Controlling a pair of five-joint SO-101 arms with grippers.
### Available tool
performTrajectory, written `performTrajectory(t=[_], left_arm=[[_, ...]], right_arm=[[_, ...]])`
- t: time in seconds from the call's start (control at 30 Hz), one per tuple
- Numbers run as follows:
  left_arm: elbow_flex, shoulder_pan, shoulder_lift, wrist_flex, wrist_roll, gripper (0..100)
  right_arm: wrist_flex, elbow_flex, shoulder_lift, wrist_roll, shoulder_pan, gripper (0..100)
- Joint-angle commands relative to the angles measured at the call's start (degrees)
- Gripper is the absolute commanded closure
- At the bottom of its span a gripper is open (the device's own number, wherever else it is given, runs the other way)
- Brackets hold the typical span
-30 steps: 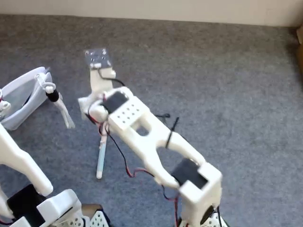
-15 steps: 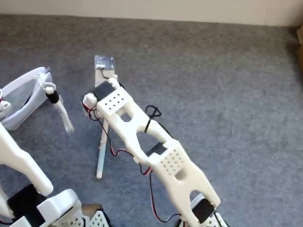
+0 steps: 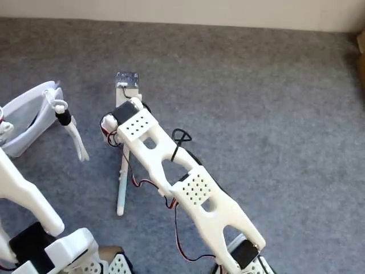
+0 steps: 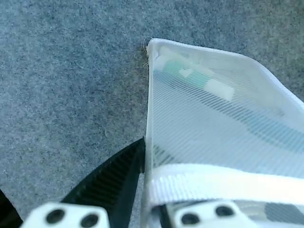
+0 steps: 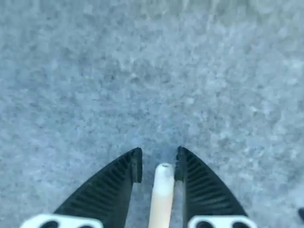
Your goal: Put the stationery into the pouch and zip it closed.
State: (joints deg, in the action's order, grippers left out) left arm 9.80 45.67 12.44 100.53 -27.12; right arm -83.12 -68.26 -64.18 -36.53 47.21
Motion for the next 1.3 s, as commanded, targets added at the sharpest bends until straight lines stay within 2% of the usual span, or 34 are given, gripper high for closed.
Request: performTrajectory(t=[0.0,0.57,0.73,0.9,1.1,1.27], left_arm=[[2.8,0.5,0.1,0.1,-0.6,99],[0.7,0.5,0.2,-0.1,-0.6,99],[0.7,0.5,0.2,-0.1,-0.6,99],[0.7,0.5,0.2,-0.1,-0.6,99],[0.7,0.5,0.1,-0.1,-0.6,99],[-0.5,0.5,0.2,-0.1,-0.6,99]], right_arm=[[-2.1,-3.1,0.9,-0.4,0.7,89.9],[-6.5,-2.8,0.6,-0.8,4.2,90.5],[-7.2,-2.9,0.6,-0.4,3.9,98.9],[-11.5,-3.4,1.2,1.5,3.7,99.4],[-17.7,-11.6,3.2,3.3,3.4,99.4],[-18.0,-18.8,3.5,3.2,0.4,99.4]])
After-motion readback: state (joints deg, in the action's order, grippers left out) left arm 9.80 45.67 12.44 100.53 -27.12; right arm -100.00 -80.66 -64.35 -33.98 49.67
